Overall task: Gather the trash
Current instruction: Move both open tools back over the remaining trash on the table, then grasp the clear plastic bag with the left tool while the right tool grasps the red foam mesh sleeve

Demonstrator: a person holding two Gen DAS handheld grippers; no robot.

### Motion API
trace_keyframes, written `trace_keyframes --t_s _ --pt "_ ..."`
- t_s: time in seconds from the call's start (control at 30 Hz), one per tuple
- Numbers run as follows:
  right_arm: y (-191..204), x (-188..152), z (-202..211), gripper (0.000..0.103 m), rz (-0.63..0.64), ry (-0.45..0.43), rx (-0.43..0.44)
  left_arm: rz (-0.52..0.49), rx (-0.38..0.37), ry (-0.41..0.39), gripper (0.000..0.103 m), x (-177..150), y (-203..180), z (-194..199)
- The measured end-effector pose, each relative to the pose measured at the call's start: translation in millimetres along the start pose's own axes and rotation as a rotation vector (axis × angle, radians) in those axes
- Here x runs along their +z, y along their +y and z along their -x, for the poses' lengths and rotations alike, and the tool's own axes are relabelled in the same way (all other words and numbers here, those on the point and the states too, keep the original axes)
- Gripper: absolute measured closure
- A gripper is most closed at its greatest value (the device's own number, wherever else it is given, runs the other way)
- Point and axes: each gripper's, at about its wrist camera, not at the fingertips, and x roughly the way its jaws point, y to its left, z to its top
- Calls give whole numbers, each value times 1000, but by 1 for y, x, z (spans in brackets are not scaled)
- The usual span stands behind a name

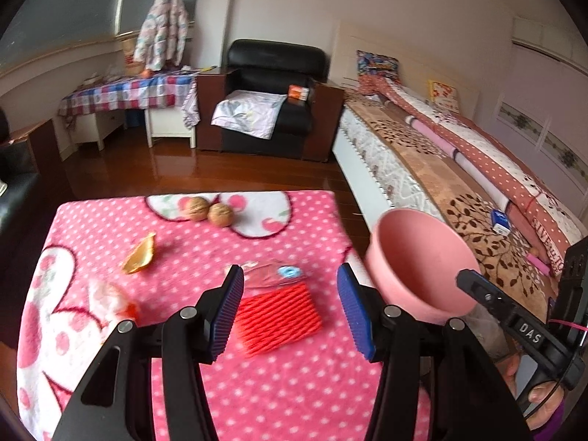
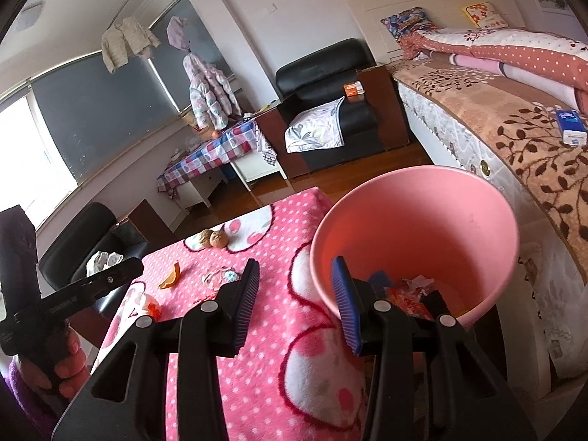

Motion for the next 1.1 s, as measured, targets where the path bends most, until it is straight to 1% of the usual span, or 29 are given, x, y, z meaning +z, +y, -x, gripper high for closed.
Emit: trace_keyframes --t_s 0.3,0.47,0.67,0.87,1.1 --pt "15 -4 -9 61 29 22 27 99 103 25 51 -20 56 8" --pt "21 -6 -14 61 40 32 36 142 148 39 51 -29 81 11" --pt "30 -10 -19 61 57 52 36 186 182 45 51 -37 103 12" --pt "37 -15 -26 61 68 74 44 208 208 47 51 -44 118 15" --pt "48 -23 -38 61 92 119 55 260 247 75 51 -56 143 11"
